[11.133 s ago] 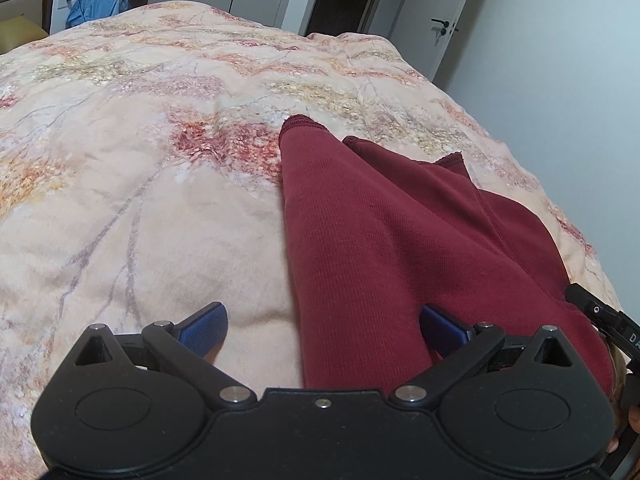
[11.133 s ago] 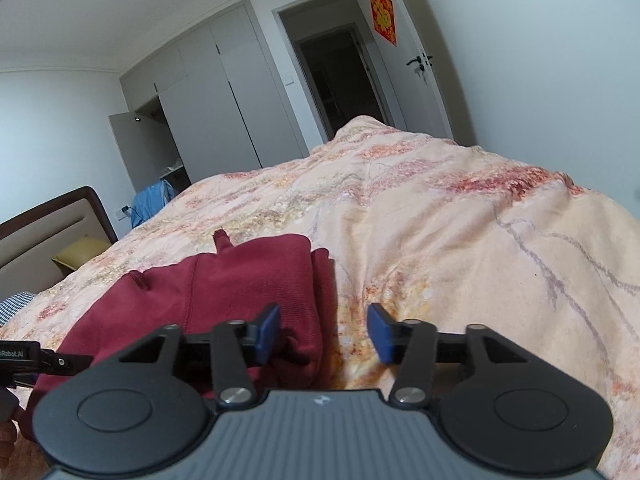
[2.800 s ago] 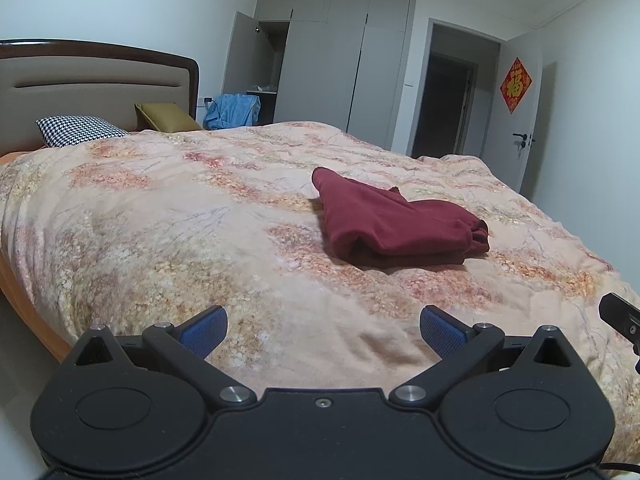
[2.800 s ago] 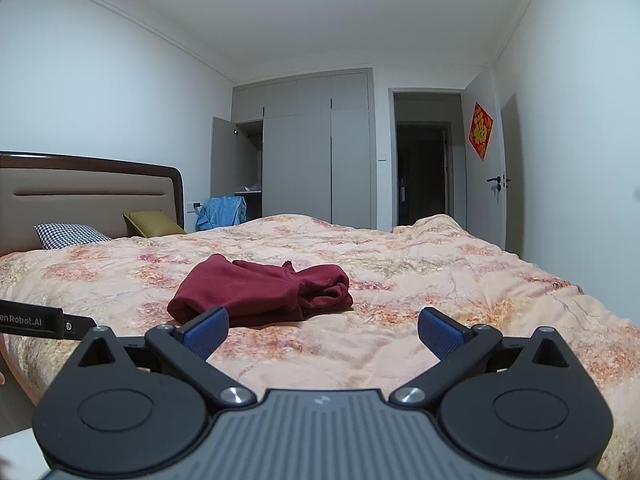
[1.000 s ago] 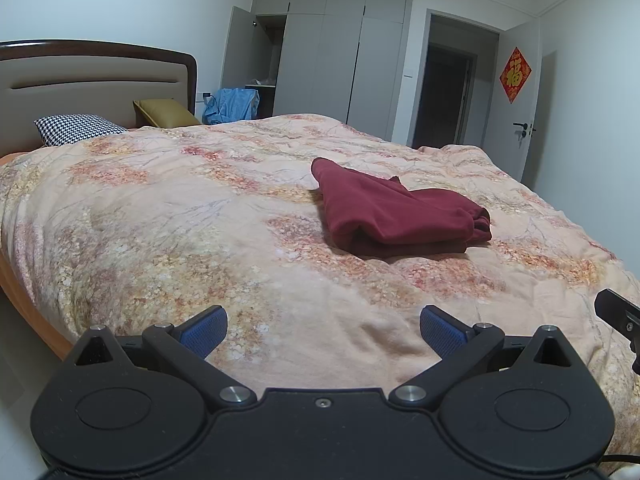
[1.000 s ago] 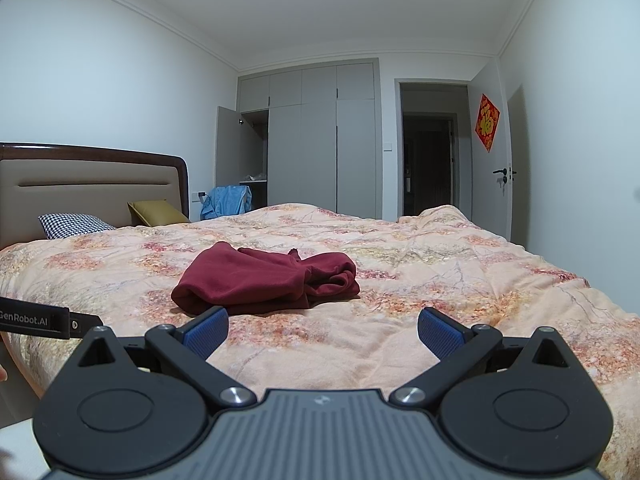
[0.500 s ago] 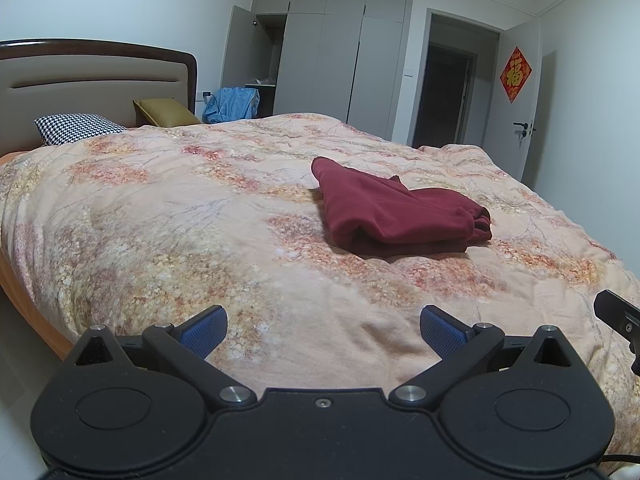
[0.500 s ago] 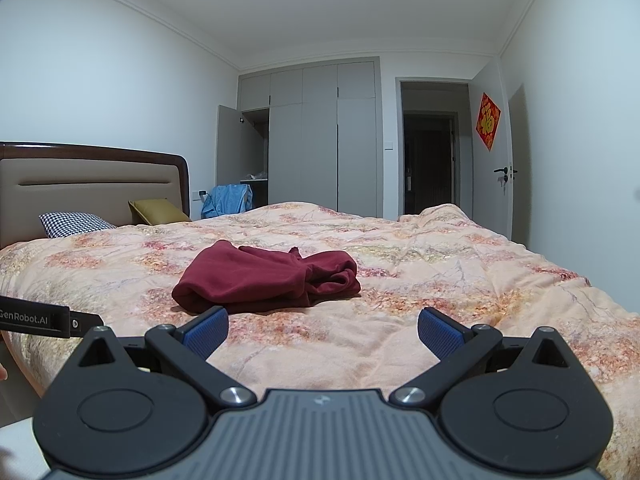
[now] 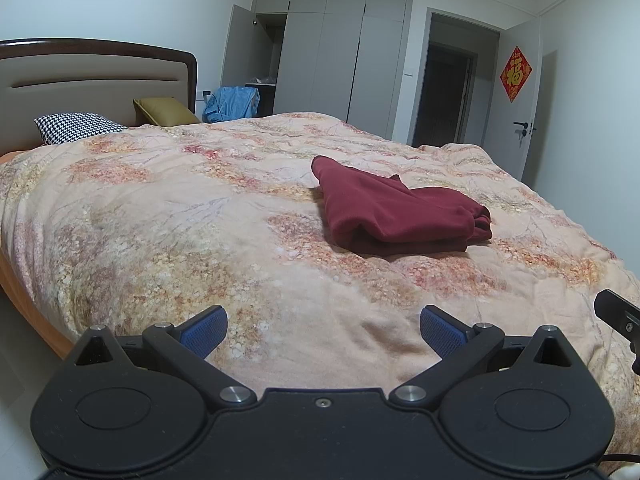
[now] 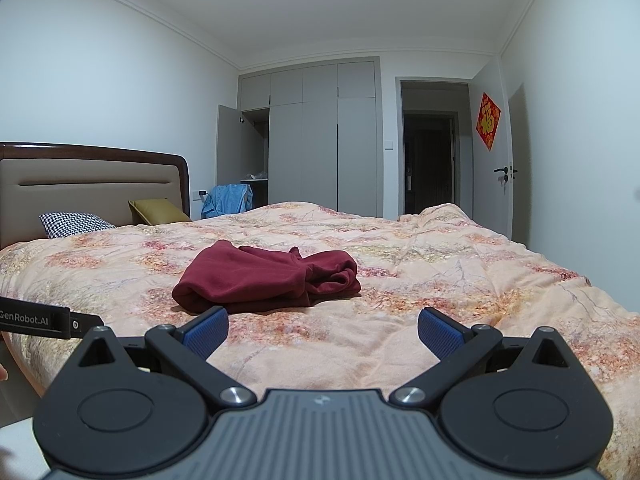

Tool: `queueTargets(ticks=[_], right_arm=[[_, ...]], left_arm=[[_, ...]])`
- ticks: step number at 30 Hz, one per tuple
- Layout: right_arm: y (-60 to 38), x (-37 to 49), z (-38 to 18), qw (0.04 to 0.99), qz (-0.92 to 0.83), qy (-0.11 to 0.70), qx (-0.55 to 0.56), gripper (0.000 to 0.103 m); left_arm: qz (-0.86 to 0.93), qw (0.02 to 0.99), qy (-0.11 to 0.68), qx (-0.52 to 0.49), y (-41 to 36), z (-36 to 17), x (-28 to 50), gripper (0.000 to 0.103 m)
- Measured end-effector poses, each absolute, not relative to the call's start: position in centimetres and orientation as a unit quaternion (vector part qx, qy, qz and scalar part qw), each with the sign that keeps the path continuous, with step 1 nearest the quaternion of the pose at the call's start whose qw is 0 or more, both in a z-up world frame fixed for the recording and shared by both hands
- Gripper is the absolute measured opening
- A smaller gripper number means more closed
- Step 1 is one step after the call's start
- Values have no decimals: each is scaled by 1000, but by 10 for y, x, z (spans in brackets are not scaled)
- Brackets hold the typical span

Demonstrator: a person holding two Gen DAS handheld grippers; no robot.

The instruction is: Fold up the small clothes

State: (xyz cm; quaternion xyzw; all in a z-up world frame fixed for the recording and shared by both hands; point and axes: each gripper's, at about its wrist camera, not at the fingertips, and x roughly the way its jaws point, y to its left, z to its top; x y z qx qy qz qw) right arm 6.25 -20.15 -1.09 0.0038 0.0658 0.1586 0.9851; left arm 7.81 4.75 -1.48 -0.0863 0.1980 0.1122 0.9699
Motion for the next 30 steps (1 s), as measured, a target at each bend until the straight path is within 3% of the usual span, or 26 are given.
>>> queueTargets(ticks=[30], right_arm=[[-199,65,-15,984,161,72,1,103]], left_arm=[[107,973,192,-66,39,-12,78,102]])
